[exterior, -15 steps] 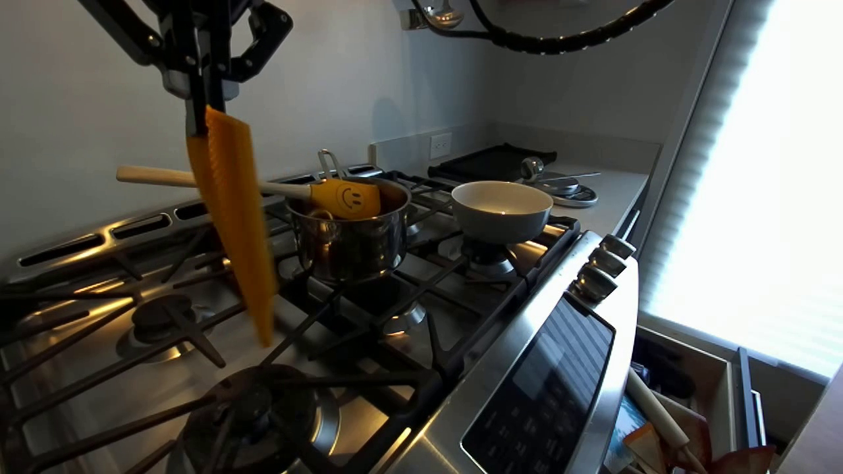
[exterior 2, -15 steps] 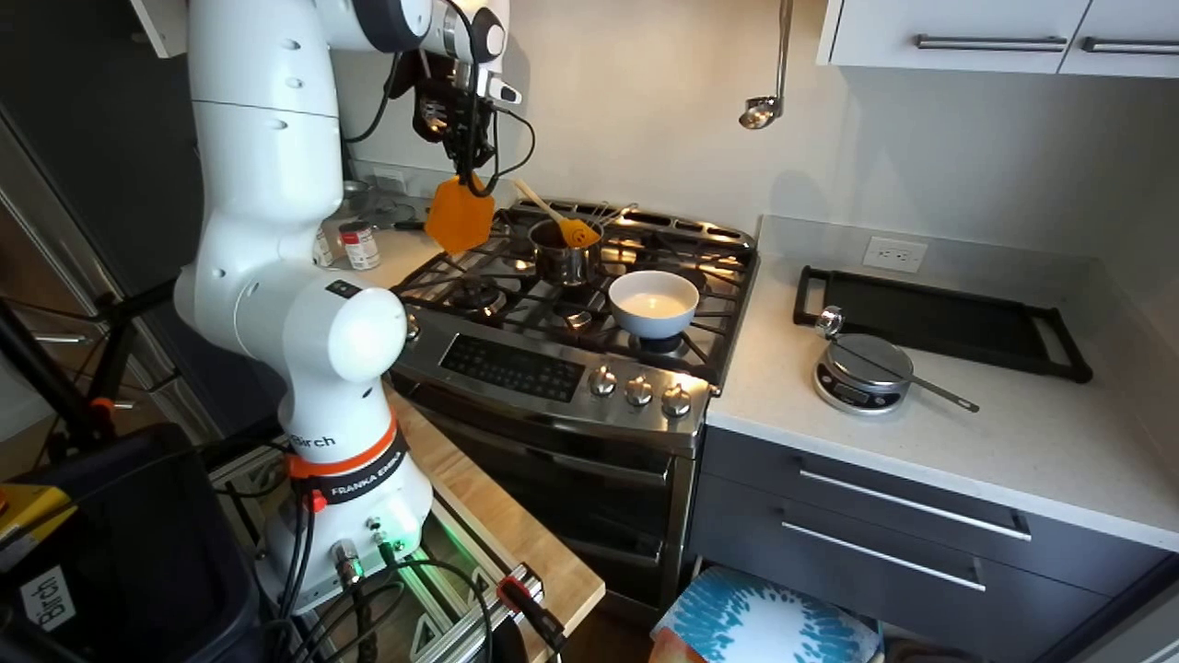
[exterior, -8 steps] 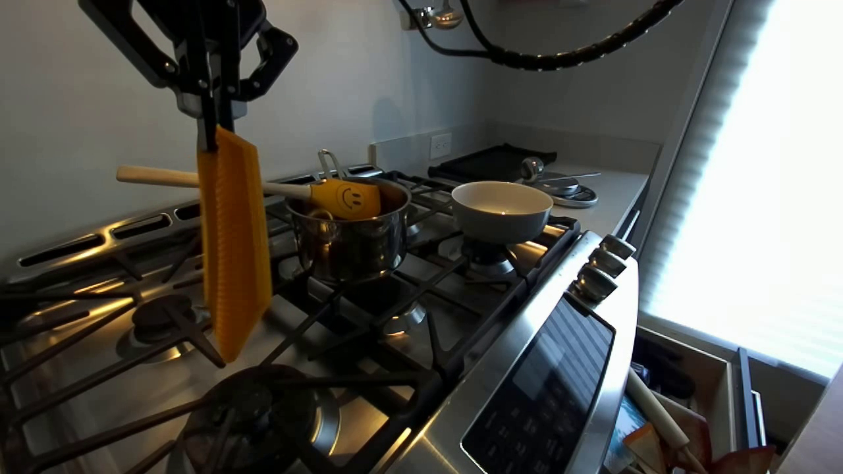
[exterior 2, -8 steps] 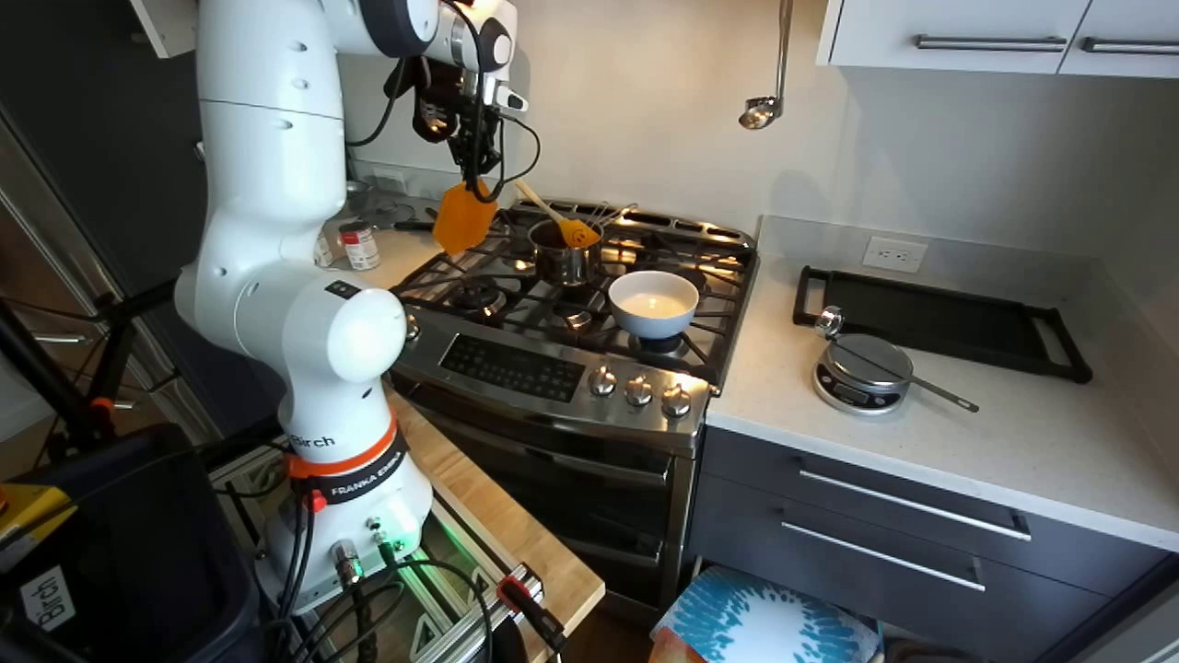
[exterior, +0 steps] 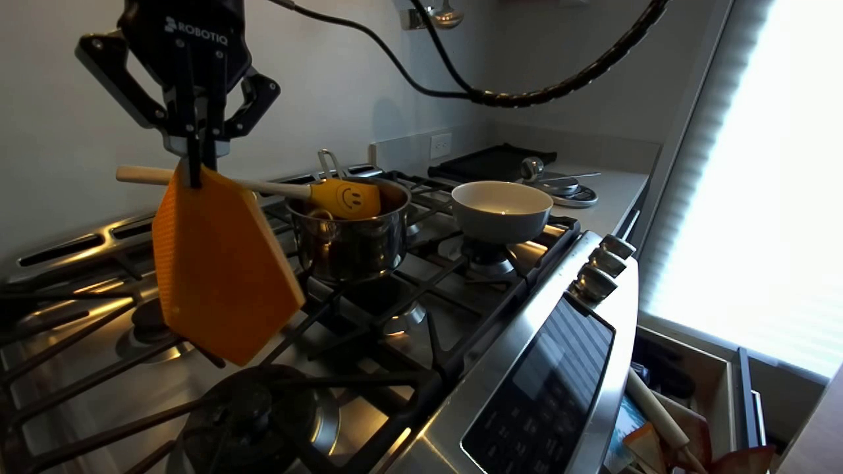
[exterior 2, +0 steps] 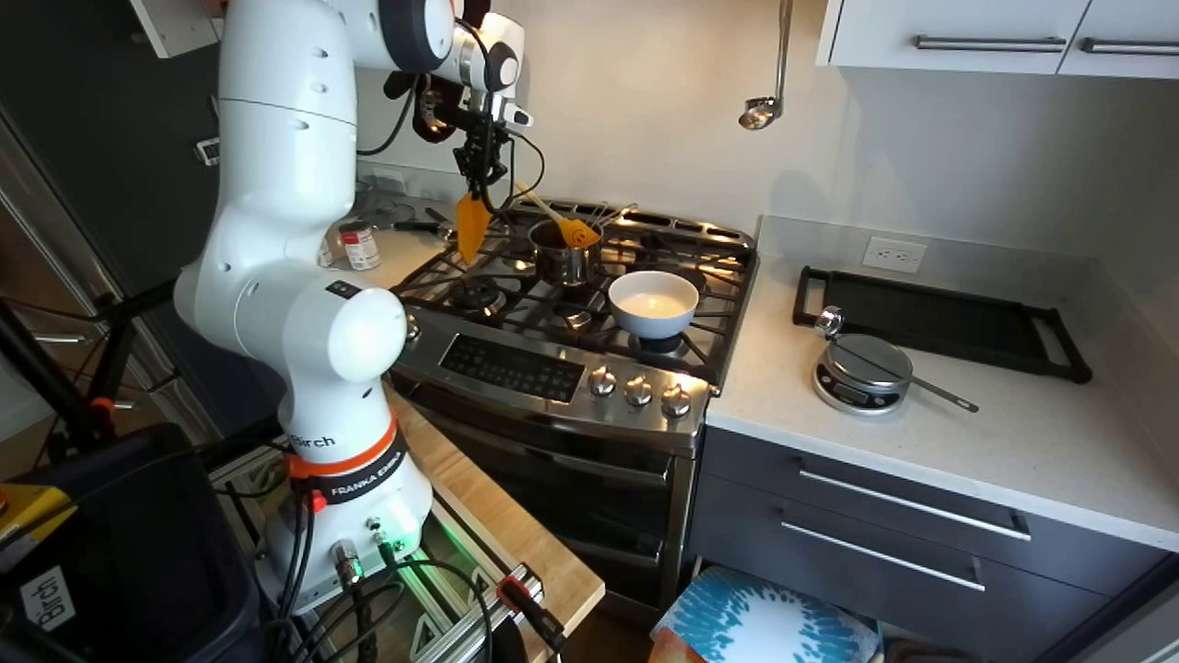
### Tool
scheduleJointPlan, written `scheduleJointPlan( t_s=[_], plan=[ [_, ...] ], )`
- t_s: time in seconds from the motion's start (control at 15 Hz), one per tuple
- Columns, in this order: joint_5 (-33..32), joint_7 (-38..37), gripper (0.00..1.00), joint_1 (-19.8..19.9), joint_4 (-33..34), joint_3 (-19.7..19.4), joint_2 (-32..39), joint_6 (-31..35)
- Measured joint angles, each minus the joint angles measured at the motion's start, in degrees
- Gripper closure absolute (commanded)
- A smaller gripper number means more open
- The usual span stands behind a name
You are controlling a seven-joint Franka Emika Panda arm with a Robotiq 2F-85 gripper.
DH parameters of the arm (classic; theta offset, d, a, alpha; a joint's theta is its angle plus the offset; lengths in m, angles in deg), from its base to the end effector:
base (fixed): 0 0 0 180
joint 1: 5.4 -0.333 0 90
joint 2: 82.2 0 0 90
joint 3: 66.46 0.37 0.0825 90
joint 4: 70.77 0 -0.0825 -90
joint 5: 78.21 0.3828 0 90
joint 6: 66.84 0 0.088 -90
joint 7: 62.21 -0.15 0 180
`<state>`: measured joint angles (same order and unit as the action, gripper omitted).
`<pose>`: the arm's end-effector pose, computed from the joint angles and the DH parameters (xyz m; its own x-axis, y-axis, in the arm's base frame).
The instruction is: Move the rubber placemat from the right rear plate onto the left front plate of the stove
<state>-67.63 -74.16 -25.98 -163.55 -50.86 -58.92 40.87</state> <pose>0.5387 0.3944 0.3977 0.9165 0.3495 -0.1945 0.3025 -0.9239 -0.2344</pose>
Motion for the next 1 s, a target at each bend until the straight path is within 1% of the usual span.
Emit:
scheduleJointPlan(
  t_s=[0.27,0.47,0.67,0.8,1.0],
  plan=[
    [-0.3,4.19,0.99,-1.33,3.57,0.85,3.32,2.26],
    [-0.5,7.24,0.99,-2.75,6.83,1.59,5.3,2.52],
    [-0.38,12.45,0.99,-3.8,10.02,3.08,7.14,2.51],
    [-0.15,16.02,0.99,-4.04,11.6,4.45,8.52,1.23],
    [-0.11,17.25,0.99,-4.66,12.03,5.8,9.32,-4.4]
  ],
)
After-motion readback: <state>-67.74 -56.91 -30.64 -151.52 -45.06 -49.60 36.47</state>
